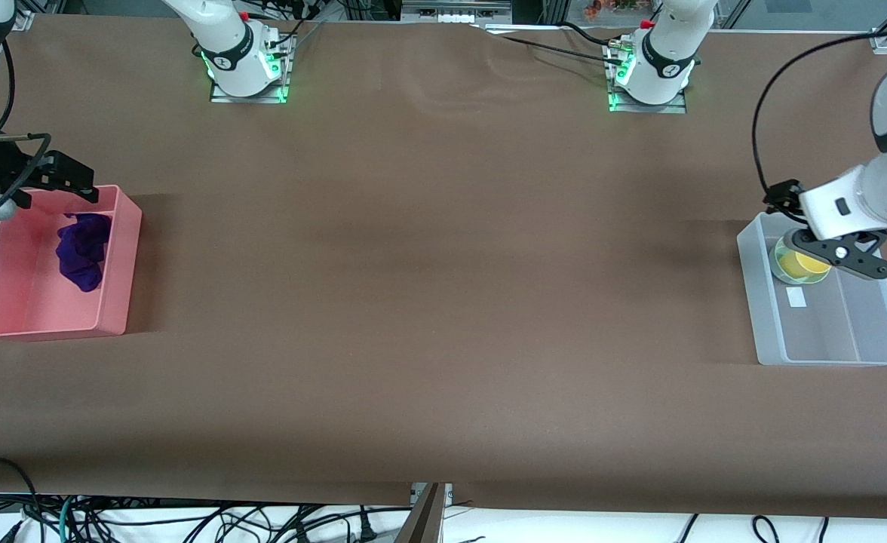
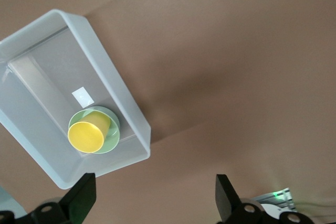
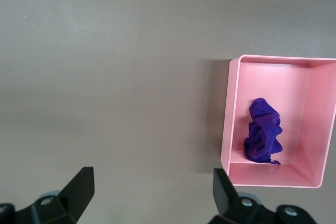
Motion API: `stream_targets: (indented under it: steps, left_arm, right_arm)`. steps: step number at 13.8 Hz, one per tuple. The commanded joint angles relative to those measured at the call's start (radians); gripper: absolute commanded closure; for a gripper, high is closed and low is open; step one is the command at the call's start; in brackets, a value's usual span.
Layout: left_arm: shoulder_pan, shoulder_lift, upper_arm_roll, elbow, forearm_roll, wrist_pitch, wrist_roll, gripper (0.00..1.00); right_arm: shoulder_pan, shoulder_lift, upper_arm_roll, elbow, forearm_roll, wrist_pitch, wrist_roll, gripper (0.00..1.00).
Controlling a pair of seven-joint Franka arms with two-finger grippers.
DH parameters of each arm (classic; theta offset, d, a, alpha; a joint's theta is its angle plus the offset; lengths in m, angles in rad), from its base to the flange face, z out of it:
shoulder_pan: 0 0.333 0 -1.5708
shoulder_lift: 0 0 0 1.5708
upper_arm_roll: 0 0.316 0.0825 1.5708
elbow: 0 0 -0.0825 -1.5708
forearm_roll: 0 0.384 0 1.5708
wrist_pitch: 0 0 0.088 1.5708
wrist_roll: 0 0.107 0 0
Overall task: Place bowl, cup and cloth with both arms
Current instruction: 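Open the left gripper and raise it away from the cup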
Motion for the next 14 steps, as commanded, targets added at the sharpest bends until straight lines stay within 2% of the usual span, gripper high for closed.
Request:
stream_targets:
  steps: [1, 3, 4, 6, 7, 8, 10, 13, 14]
  left_arm:
    - [0.011, 0.013, -0.082, 0.049, -0.017, -0.065, -0.121, 0.0]
    - [0.011, 0.013, -0.126, 0.06, -0.019, -0.07, -0.178, 0.0]
    - [0.002, -0.02, -0.113, 0.057, -0.046, -0.053, -0.172, 0.0]
    - [0.001, -0.024, -0.105, 0.055, -0.088, -0.054, -0.169, 0.0]
    - [-0.024, -0.043, -0.07, 0.055, -0.098, -0.051, -0.169, 0.0]
    - [-0.124, -0.075, 0.046, 0.044, -0.123, -0.047, -0.172, 0.0]
    - [-0.354, -0.099, 0.337, 0.037, -0.222, -0.045, -0.169, 0.0]
    - [-0.618, -0.143, 0.638, -0.009, -0.246, 0.045, -0.175, 0.0]
    - [-0.677, -0.154, 0.712, -0.032, -0.262, 0.07, -0.178, 0.0]
  right_arm:
    - [0.0, 0.011, 0.002, 0.028, -0.001, -0.013, 0.004, 0.0]
    - [-0.001, 0.011, 0.0, 0.028, -0.001, -0.013, 0.003, 0.0]
    - [-0.001, 0.011, 0.0, 0.028, -0.001, -0.013, 0.003, 0.0]
    - [-0.001, 0.011, -0.001, 0.028, -0.001, -0.013, 0.003, 0.0]
    - [-0.001, 0.011, -0.001, 0.028, -0.001, -0.013, 0.003, 0.0]
    - [-0.003, 0.011, -0.001, 0.028, -0.001, -0.013, 0.003, 0.0]
    - [-0.004, 0.011, -0.001, 0.028, 0.001, -0.013, 0.003, 0.0]
    - [-0.006, 0.011, -0.003, 0.028, 0.001, -0.013, 0.003, 0.0]
    - [-0.006, 0.011, -0.003, 0.028, 0.002, -0.013, 0.003, 0.0]
